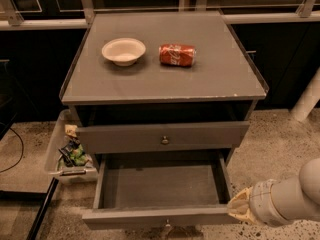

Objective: Close middle drawer

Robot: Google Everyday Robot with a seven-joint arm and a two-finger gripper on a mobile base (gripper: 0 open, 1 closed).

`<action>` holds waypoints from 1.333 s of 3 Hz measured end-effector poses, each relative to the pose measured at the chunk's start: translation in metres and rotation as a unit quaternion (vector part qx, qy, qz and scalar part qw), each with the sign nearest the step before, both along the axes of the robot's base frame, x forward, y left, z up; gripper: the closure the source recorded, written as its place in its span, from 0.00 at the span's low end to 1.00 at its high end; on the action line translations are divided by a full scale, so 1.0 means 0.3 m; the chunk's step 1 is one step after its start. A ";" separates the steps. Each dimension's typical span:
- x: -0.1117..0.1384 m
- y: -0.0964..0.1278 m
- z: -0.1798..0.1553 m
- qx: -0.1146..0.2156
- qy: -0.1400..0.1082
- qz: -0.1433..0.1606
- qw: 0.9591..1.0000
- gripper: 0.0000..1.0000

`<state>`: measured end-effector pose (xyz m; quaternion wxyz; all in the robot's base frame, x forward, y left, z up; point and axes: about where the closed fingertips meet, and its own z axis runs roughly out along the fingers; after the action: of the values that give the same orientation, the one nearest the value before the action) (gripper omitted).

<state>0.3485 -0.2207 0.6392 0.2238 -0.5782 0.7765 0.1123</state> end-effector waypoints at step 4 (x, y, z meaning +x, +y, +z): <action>0.092 0.040 -0.516 0.010 0.019 0.024 0.999 1.00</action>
Offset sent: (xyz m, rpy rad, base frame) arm 0.0255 -0.0034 -0.1082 -0.0144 -0.0061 0.0593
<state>0.3762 -0.2086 0.4843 0.2120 -0.5926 0.7651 0.1359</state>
